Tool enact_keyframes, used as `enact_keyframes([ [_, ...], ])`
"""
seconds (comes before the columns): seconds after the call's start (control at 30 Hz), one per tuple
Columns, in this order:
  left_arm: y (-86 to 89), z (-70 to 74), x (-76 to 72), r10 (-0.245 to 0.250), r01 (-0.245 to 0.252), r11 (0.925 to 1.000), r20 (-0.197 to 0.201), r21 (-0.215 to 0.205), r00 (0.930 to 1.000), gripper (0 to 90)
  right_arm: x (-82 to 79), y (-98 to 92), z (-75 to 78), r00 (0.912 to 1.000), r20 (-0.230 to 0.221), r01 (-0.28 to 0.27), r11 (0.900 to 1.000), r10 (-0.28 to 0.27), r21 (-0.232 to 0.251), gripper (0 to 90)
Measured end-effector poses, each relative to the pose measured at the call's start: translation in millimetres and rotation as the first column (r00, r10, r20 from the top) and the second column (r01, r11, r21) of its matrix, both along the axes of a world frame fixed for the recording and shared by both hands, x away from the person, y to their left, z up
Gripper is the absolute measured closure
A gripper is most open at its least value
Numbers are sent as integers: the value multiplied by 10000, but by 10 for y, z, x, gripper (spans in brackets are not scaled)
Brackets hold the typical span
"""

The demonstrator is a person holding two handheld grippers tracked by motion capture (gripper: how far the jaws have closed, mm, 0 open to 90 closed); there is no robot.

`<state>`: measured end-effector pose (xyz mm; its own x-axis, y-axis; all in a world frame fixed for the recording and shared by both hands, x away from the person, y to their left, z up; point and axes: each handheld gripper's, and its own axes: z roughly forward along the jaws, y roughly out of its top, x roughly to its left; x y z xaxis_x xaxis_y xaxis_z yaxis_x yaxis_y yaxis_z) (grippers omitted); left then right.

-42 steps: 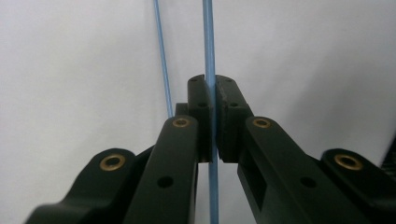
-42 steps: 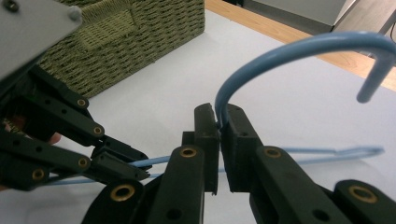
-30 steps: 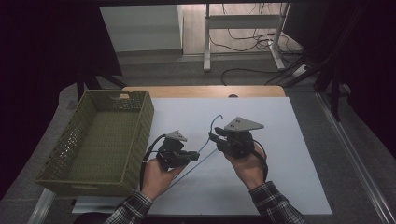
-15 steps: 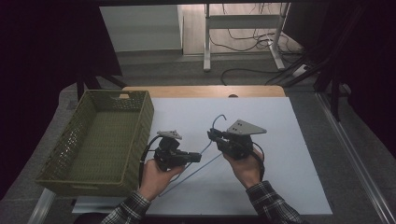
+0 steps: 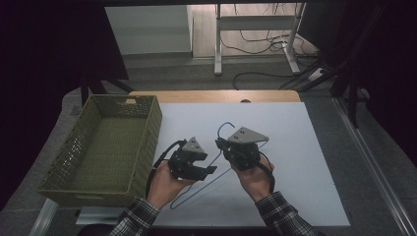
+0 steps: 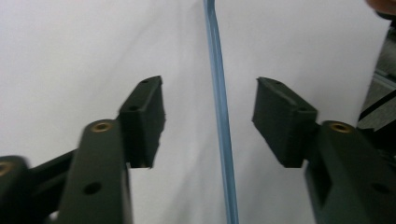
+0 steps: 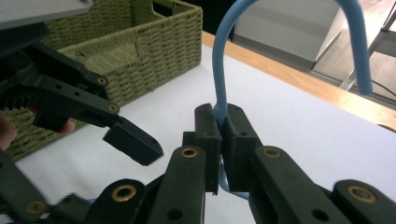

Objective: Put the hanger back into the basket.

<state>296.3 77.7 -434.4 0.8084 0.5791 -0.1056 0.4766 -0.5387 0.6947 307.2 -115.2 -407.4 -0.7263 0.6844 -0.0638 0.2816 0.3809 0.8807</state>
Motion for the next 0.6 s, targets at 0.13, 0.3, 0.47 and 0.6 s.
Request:
enact_keyframes([
  [0.13, -68, 1, 53, -133, 138, 9998, -292, 174, 9995, 629, 5, 34, -6, 9999, -161, 1, 9999, -3, -118, 855],
  [0.3, -121, 2, 94, -300, 333, 9982, -642, 508, 9975, 807, 6, 52, 4, 9995, -313, -69, 9999, 65, -138, 855],
  [0.47, -101, -1, 129, -161, 170, 9998, -1052, 79, 9943, 866, -1, 50, 10, 9994, -337, -89, 9998, 84, -156, 852],
  [0.6, -52, 8, 163, -264, 212, 9990, -1382, -392, 9900, 869, 2, 38, 29, 9996, -280, -111, 9998, 107, -166, 839],
])
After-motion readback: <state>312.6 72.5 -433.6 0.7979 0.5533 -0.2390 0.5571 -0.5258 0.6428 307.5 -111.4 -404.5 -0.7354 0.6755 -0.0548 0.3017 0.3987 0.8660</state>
